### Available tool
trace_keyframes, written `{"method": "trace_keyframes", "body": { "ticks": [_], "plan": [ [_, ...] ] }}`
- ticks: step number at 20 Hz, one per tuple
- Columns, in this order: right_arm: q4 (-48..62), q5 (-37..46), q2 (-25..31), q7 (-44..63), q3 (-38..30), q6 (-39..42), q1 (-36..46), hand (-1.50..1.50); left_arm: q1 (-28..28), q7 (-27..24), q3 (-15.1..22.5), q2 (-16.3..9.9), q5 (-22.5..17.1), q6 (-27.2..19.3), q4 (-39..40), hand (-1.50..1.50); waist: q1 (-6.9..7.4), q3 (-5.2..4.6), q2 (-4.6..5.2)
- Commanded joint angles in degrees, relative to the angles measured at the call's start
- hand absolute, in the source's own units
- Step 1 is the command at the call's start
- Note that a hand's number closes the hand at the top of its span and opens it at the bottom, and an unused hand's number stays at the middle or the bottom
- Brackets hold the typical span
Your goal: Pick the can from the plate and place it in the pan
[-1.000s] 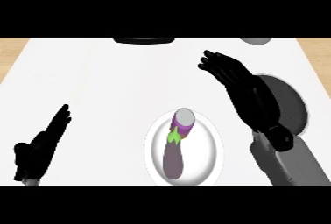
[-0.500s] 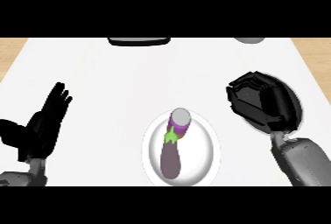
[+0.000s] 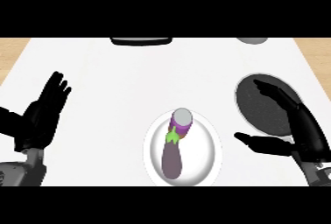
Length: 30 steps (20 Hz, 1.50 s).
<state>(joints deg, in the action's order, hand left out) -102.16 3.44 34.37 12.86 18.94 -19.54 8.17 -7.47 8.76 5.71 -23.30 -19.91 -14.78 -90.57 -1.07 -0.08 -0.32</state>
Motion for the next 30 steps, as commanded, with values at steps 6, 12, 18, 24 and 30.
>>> {"method": "trace_keyframes", "body": {
  "ticks": [6,12,18,24,30],
  "plan": [
    [-1.01,3.96,6.55,21.01,4.61,15.79,15.21,-1.50,-3.26,3.37,0.40,1.66,0.71,-0.42,-0.47,0.00,2.13,-0.02,0.37],
    [6.22,5.13,-0.23,30.85,10.64,25.55,27.18,-1.50,-2.62,1.50,-0.64,1.44,0.73,2.19,0.91,0.00,2.37,0.00,0.44],
    [10.88,-4.44,-2.53,36.30,14.45,40.75,29.37,-1.50,-3.96,1.96,0.37,3.29,2.59,0.13,2.12,0.00,1.93,0.00,0.41],
    [6.76,-3.66,-8.80,47.20,14.26,45.98,32.83,-1.50,-1.29,-0.09,0.02,4.95,4.29,0.82,1.57,0.00,1.16,0.04,0.17],
    [11.07,3.11,-12.13,50.02,18.37,47.58,36.08,-1.50,-3.04,2.18,-1.16,4.68,4.56,1.09,1.89,0.00,1.33,0.04,0.19]
  ]
}}
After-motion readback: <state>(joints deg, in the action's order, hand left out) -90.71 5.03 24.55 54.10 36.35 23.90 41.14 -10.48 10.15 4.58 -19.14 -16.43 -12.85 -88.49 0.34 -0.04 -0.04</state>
